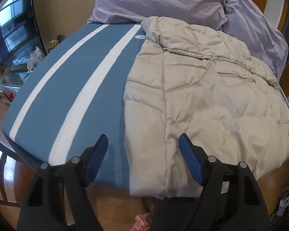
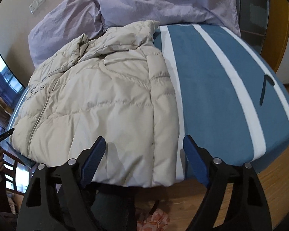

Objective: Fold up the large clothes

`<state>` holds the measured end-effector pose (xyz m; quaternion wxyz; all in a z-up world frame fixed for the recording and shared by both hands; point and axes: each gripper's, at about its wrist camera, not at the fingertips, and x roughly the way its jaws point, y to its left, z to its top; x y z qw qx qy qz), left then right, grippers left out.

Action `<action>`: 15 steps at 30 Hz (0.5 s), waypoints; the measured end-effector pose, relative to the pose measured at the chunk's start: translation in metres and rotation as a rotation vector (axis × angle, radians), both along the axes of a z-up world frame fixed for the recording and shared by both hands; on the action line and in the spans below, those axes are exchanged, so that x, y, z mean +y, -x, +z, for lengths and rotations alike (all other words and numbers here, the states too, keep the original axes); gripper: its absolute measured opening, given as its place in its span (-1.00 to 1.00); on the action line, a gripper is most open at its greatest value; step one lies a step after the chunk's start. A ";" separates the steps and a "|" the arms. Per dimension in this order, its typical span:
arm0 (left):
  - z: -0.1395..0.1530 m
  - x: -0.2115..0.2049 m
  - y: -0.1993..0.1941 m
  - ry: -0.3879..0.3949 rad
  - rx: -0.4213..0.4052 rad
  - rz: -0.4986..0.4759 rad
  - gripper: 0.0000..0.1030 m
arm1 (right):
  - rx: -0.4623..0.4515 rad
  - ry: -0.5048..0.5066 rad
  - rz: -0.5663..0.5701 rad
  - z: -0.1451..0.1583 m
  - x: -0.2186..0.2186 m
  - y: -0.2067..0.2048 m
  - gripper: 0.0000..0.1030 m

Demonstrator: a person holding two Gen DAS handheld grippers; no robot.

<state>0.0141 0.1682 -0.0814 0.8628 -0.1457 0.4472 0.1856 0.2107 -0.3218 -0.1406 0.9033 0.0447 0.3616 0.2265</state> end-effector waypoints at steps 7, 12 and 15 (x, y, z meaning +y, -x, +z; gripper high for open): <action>-0.005 -0.006 0.004 0.046 -0.012 -0.005 0.38 | 0.021 -0.046 0.029 -0.011 0.002 0.002 0.38; -0.010 -0.008 0.007 0.085 -0.023 -0.005 0.31 | 0.025 -0.102 0.032 -0.016 -0.004 0.001 0.23; -0.011 -0.010 0.007 0.083 -0.024 -0.005 0.30 | 0.032 -0.153 0.035 -0.020 -0.010 0.000 0.22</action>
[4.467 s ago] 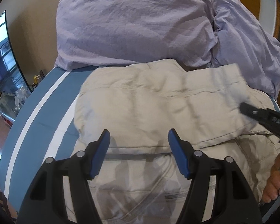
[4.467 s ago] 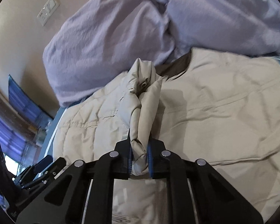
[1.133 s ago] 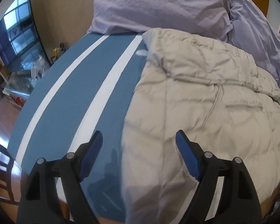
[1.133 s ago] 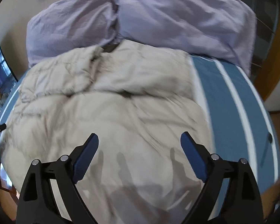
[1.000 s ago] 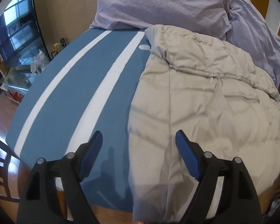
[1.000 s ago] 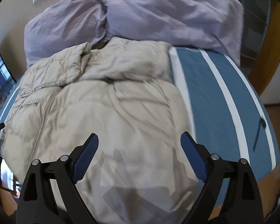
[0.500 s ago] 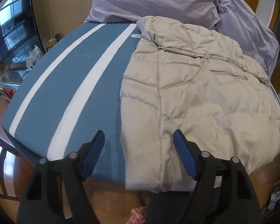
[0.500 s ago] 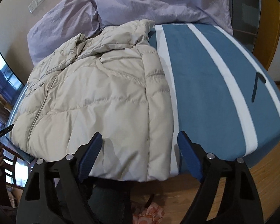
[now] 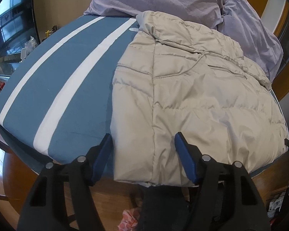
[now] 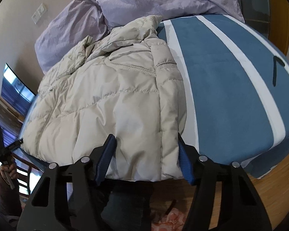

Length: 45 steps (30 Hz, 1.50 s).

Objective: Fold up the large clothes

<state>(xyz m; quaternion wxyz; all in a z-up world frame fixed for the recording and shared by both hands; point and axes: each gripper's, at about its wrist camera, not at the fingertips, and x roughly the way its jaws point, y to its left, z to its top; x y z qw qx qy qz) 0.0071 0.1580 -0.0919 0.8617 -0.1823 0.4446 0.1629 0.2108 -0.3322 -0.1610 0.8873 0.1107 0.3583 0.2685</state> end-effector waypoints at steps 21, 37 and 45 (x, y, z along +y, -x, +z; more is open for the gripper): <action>0.030 -0.014 0.006 -0.024 -0.104 0.000 -0.66 | -0.114 -0.157 -0.008 0.025 -0.007 0.011 -0.71; 0.121 0.001 -0.043 -0.123 -0.251 0.055 -0.69 | -0.367 -0.080 -0.117 0.125 0.023 -0.014 -0.72; 0.151 0.024 -0.110 -0.178 -0.259 0.086 -0.70 | -0.420 -0.053 -0.165 0.173 0.046 -0.065 -0.73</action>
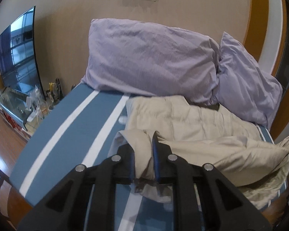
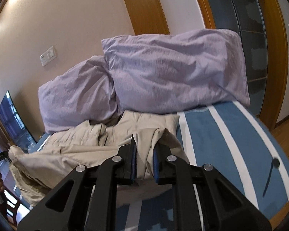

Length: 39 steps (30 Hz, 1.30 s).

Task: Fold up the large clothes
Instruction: 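Grasp the jacket hem with both grippers, then lift the hem with both grippers and fold it over toward the collar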

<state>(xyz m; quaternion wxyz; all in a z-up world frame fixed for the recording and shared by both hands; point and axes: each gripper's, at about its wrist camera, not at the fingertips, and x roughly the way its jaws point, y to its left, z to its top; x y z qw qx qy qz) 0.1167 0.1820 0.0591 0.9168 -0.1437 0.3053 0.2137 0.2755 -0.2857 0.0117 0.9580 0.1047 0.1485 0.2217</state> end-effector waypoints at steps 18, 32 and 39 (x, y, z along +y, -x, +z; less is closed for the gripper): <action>-0.006 0.056 -0.198 -0.063 0.094 0.066 -0.70 | 0.076 0.083 -0.132 0.026 0.085 -0.187 -0.72; -0.087 0.083 -0.273 -0.062 0.208 0.142 -0.60 | 0.234 0.148 -0.159 -0.021 0.113 -0.266 -0.58; -0.089 0.076 -0.277 -0.119 0.234 0.153 0.41 | 0.355 0.053 -0.128 -0.028 0.089 -0.273 0.02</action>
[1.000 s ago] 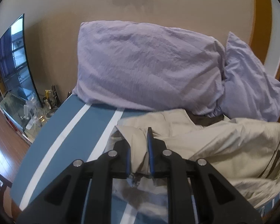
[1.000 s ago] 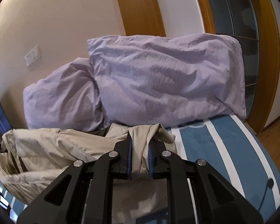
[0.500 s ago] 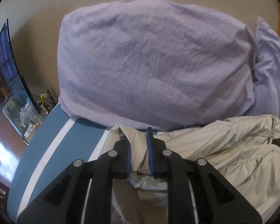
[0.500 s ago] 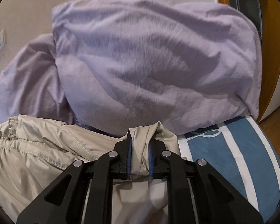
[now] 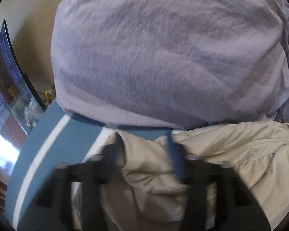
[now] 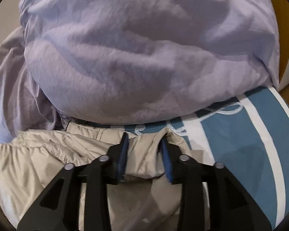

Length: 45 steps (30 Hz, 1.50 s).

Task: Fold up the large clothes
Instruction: 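Lift the hem with both grippers and fold it over toward the collar, then open both grippers and press the folded jacket flat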

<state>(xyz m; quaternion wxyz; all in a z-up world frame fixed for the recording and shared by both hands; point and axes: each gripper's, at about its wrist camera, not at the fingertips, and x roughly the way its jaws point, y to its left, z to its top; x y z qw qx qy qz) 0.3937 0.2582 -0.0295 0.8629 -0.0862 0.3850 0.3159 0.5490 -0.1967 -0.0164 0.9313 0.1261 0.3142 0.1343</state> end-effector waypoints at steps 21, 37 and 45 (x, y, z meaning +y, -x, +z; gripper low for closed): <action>0.040 -0.084 0.048 -0.014 -0.056 -0.237 0.81 | -0.054 0.213 0.335 0.024 0.158 0.095 0.20; 0.035 -0.108 0.037 0.062 -0.129 -0.308 0.81 | -0.152 0.153 0.236 0.037 0.161 0.075 -0.97; 0.018 -0.123 0.022 -0.017 -0.104 -0.316 0.81 | -0.118 0.135 0.222 0.020 0.165 0.055 -0.97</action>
